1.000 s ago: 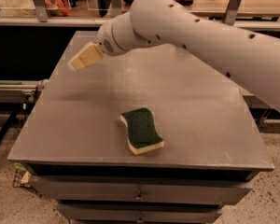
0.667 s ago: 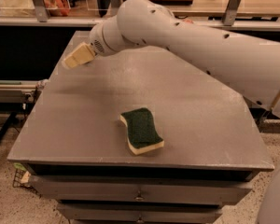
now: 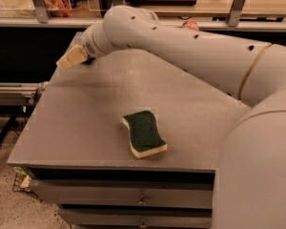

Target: Move rxbar blueberry near sponge

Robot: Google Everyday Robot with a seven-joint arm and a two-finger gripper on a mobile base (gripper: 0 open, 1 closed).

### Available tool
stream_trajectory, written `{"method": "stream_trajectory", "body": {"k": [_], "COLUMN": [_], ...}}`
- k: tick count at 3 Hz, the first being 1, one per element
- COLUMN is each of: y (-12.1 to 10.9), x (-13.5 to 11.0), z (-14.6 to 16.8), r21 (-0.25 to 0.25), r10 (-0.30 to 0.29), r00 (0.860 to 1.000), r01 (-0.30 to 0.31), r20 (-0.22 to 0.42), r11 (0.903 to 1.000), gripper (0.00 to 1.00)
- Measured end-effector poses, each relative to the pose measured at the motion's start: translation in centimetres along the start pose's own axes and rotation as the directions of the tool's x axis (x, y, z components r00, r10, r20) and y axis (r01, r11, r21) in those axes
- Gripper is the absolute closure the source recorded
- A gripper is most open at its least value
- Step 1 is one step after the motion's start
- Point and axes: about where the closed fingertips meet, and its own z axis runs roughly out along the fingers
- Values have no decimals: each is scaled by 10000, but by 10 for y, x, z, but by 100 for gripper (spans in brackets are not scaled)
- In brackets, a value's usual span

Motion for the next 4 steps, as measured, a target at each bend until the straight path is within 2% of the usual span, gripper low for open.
{"method": "stream_trajectory", "body": {"k": [1,2,3,4], "y": [-8,-28,-46,-61], "x": [13,32,42,51], "z": [25,35,41,49], "r21": [193,600,837,900], "r10": [-167,42,367,958], "r00": [9989,9971,9959,9917], "r01": [176,4,-298,-880], "r20": [-442,-766,-822,-862], "r11": [9997,9982,9960,9920], "gripper": [0,0,0,0]}}
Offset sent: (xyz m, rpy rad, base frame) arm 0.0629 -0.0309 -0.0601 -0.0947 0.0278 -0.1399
